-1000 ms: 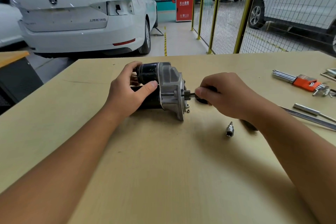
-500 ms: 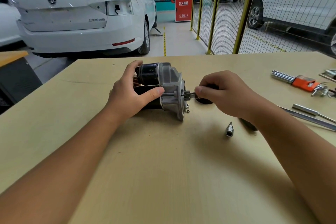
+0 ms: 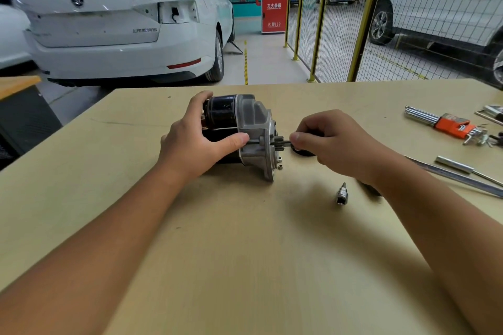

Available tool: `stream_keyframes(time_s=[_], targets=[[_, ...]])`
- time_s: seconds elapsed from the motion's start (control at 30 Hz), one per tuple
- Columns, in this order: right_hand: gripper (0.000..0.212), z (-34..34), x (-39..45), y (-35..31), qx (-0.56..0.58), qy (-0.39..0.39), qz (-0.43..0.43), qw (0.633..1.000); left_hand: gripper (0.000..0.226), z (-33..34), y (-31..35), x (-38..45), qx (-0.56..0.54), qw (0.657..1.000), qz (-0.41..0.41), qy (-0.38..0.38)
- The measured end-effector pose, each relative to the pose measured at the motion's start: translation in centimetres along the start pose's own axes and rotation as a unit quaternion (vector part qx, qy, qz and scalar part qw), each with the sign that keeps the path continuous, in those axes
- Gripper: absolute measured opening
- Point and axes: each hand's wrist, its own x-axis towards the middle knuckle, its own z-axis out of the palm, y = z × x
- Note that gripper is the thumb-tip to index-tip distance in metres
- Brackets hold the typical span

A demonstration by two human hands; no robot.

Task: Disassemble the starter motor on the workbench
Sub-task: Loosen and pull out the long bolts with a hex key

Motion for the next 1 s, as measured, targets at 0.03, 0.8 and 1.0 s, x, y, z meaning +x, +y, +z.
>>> stream_keyframes(time_s=[0.03, 0.8, 1.0], targets=[[0.025, 0.1, -0.1, 0.0, 0.003, -0.001, -0.001, 1.0, 0.107, 0.0, 0.0, 0.0, -0.003, 1.0, -0.002, -0.002], [0.027, -0.3, -0.2, -0.2, 0.108, -0.024, 0.039, 0.993, 0.11, -0.3, 0.3, -0.1, -0.013, 1.0, -0.011, -0.017], [0.026, -0.3, -0.3, -0.4, 0.121, -0.031, 0.054, 0.991, 0.11, -0.3, 0.4, -0.1, -0.012, 1.0, -0.009, -0.021]])
